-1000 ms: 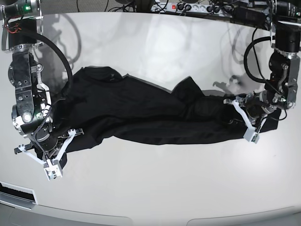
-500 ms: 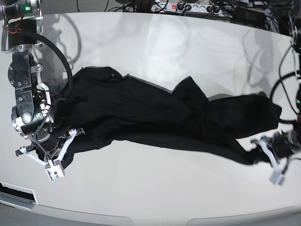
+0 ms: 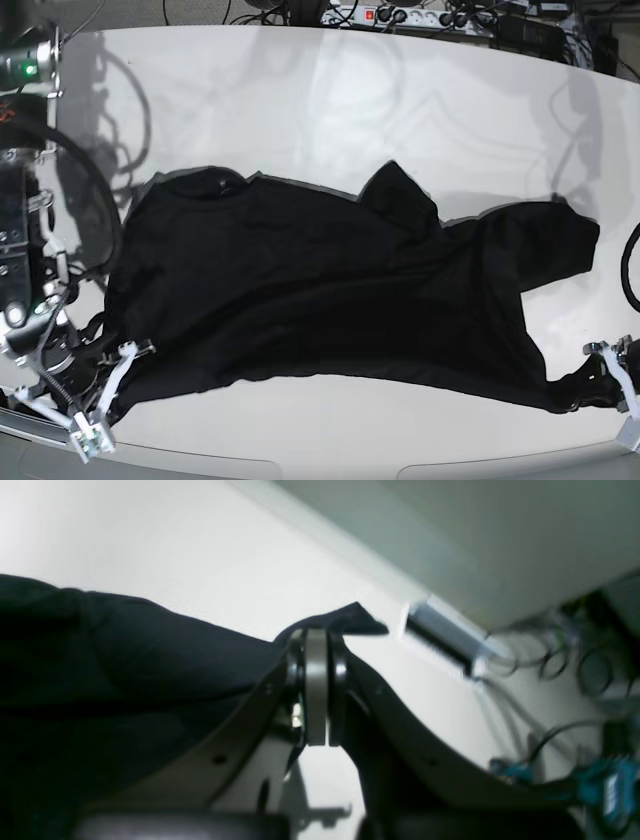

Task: Layout the t-shirt on the table in an organized manner, then fold the t-shirt properly
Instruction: 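Lift the shirt with both grippers and shake it out in the air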

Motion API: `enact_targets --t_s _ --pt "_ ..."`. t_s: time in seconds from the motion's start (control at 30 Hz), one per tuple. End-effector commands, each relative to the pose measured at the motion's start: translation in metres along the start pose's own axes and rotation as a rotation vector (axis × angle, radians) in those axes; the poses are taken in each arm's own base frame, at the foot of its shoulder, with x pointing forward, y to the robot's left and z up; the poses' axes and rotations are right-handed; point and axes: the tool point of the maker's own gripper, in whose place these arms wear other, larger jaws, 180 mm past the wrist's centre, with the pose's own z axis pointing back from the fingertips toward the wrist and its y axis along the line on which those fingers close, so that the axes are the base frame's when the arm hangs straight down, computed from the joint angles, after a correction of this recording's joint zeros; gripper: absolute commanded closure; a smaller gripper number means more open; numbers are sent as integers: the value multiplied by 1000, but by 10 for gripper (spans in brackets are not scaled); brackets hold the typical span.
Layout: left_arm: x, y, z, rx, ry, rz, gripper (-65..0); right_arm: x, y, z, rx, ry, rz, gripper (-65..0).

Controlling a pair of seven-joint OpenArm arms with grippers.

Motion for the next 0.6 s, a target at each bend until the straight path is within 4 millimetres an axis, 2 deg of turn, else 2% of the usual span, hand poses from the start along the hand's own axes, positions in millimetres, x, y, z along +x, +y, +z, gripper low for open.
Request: enact_targets --t_s 0.0,0.07,0.17,0.23,0.33,0.37,0.5,0.57 --pt "40 4 11 15 -84 -67 0 31 -28 6 -60 -84 13 0" --pt "61 3 8 25 -74 -147 0 51 -48 10 -88 -124 25 0" --pt "109 4 8 69 -83 -253 0 82 -82 21 -145 -185 43 0" --pt "149 10 16 143 -109 -325 0 103 -107 32 -188 -226 60 0" --pt "218 13 40 260 -179 -441 0 134 -145 54 -250 -289 82 0" --pt "226 12 41 271 -177 -459 0 145 -158 63 -273 -310 86 0" --pt "202 6 9 226 -86 -462 0 188 -206 107 -352 -406 91 0" --pt "195 4 -4 207 -61 -444 0 207 -223 129 -372 -448 93 0"
